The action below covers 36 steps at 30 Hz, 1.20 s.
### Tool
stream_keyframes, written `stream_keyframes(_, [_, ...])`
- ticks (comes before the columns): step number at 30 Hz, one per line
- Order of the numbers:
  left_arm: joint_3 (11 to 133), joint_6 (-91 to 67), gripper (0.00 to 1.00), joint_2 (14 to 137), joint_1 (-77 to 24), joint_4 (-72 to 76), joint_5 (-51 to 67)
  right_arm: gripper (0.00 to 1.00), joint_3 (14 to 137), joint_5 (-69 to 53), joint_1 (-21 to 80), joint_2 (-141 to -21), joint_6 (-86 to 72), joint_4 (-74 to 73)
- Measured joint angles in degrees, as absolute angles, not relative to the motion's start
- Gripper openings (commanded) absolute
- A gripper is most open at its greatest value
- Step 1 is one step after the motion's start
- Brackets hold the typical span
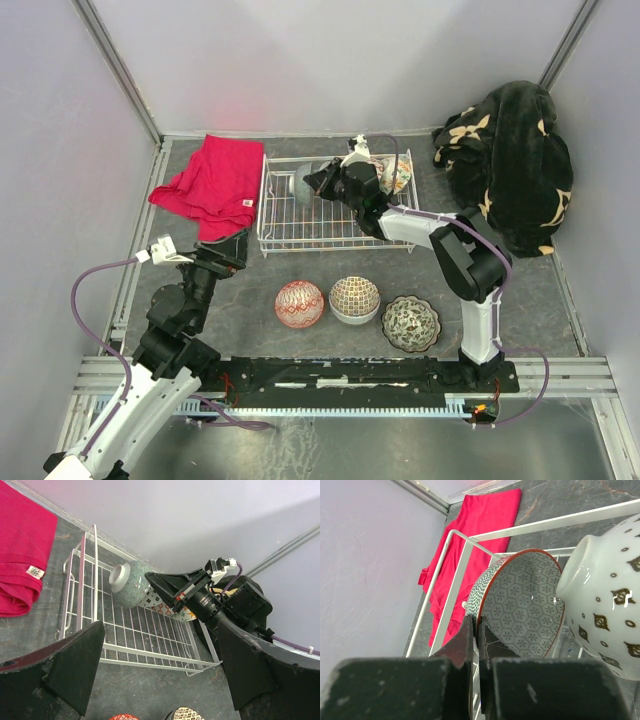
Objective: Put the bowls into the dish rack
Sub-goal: Turn the bowl upside down on the dish rack.
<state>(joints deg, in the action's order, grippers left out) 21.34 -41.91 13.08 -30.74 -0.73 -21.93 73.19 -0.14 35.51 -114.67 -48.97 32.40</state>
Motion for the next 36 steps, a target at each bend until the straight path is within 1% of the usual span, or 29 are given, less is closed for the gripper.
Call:
stream_keyframes(17, [21.34,-41.91,1.0,13.08,-30.74,-0.73,-21.93,0.02,71.37,1.69,35.51,-110.83,-47.68,26.7])
stream_keyframes(36, [21.34,-41.91,1.0,13.37,-30.74,-0.71,-21.91,0.02,71.22,2.7,34.24,-109.23,-47.7,23.03])
